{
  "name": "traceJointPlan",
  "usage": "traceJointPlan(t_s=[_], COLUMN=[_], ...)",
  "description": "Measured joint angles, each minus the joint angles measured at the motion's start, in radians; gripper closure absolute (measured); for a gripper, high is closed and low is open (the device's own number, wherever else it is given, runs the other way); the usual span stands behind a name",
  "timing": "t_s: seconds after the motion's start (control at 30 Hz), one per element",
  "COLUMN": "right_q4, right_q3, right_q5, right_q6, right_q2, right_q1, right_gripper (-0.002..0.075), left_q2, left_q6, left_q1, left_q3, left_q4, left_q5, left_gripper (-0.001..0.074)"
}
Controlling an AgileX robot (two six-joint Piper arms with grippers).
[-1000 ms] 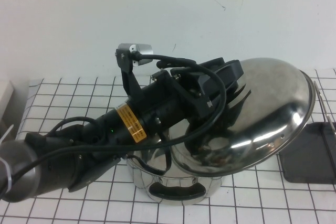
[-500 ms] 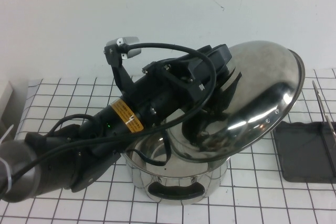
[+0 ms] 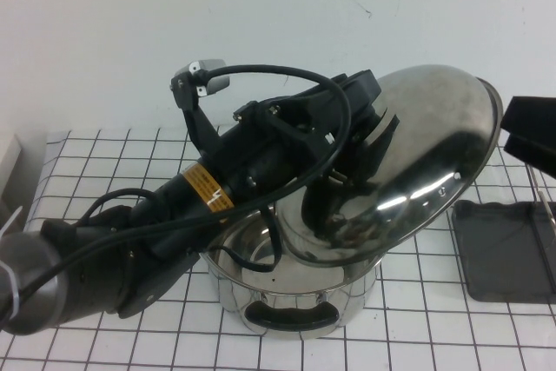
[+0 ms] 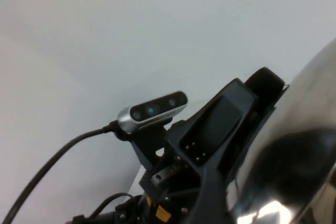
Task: Put pot lid on rack
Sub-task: Hand over the pot lid
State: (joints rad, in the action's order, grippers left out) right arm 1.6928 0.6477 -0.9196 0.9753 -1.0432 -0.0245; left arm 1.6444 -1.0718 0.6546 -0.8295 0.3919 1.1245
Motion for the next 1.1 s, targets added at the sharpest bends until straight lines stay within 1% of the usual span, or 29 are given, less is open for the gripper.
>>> traceJointPlan(t_s=[0.2,0.33,0.47,0.6,0.83,0.97,1.0,1.03,1.1], right_q4=[-0.002,-0.004,-0.006,-0.006,0.019,0.021,0.018,0.014,0.004], right_q3=[0.083,0.141,0.184,0.215,0.227,0.229,0.229,0.229,0.231], right_q5=[-0.048,-0.052,-0.046,-0.025,-0.043,-0.05,-0.05,-0.05,-0.051], right_q6=[-0.026,-0.029,-0.029,-0.018,0.047,0.063,0.077,0.093,0.124], right_q2=[-0.113,-0.166,-0.218,-0.265,-0.287,-0.287,-0.287,-0.287,-0.287], right_q1=[0.0,0.027,0.088,0.144,0.16,0.16,0.16,0.16,0.16], right_gripper=[0.0211,0.0238,0.0297,0.0372,0.0573,0.0582,0.0615,0.065,0.0661], left_q2=[0.0,0.0,0.0,0.0,0.004,0.004,0.004,0.004,0.004], left_q6=[-0.005,-0.005,-0.007,-0.007,-0.005,0.004,0.004,0.004,0.004], left_q1=[0.0,0.0,0.0,0.0,0.0,0.0,0.0,0.0,0.0], left_q3=[0.0,0.0,0.0,0.0,0.0,0.0,0.0,0.0,0.0], left_q4=[-0.005,-0.026,-0.039,-0.039,-0.03,-0.03,-0.03,-0.029,-0.022], left_q5=[0.0,0.0,0.006,0.007,0.0,0.0,-0.002,-0.005,-0.005], left_gripper=[0.0422,0.0422,0.0422,0.0422,0.0422,0.0417,0.0402,0.037,0.0297])
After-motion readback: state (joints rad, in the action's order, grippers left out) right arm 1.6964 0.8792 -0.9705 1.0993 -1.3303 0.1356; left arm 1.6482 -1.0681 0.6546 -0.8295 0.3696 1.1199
